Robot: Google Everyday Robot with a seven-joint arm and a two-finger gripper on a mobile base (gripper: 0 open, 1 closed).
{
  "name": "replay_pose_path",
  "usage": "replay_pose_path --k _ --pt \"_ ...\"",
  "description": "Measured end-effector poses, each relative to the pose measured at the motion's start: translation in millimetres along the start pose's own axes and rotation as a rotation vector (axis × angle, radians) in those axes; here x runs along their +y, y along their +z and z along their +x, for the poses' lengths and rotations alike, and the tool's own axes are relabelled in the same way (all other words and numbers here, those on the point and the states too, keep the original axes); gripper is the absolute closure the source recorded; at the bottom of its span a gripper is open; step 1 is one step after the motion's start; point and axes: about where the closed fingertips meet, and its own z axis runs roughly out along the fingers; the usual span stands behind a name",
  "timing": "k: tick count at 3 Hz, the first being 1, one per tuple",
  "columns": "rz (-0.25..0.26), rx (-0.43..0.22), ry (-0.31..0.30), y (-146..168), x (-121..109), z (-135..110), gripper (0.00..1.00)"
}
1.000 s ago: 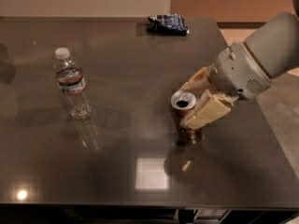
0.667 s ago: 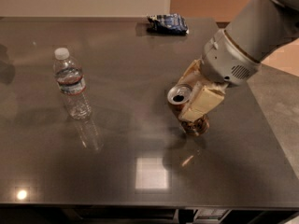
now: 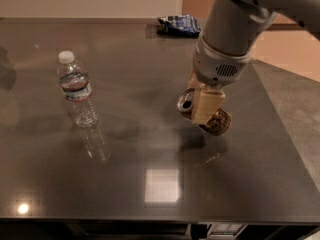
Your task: Knock orange can over
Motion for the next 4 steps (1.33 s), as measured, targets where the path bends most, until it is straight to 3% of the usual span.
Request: replay_pose_path --k 2,3,4 --pt "0.065 0.249 -0.038 11.2 -11.1 2.8 1.0" --pt "0.077 0.333 -0.068 17.4 -11.9 2.7 0.82" --pt "0.073 0.378 -0.09 24.8 -10.7 2.6 0.59"
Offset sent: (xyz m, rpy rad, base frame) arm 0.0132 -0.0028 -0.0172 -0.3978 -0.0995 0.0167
